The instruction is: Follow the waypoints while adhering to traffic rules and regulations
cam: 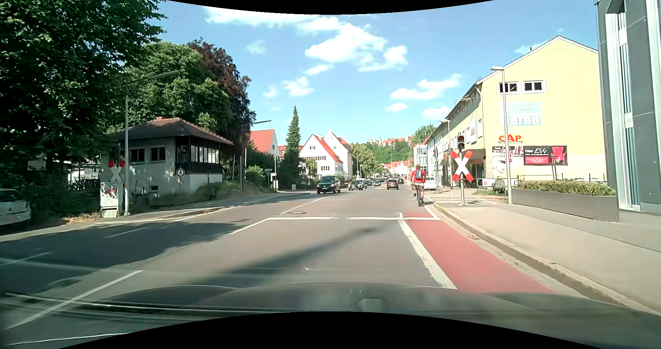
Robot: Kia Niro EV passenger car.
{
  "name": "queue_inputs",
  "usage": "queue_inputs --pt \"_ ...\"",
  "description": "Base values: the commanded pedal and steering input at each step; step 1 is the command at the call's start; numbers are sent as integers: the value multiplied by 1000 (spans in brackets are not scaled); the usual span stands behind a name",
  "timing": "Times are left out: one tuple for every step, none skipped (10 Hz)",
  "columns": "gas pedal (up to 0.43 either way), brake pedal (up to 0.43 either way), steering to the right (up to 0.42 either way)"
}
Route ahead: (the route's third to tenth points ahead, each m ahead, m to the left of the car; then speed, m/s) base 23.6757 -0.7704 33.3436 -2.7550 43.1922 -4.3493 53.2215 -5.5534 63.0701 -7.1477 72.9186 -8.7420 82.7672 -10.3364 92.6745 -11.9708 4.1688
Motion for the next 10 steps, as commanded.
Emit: queue_inputs --pt "0 30 46" --pt "0 12 49" --pt "0 6 51" --pt "0 6 52" --pt "0 6 52" --pt "0 12 52" --pt "0 6 48" --pt "0 6 43" --pt "0 12 39" --pt "0 6 36"
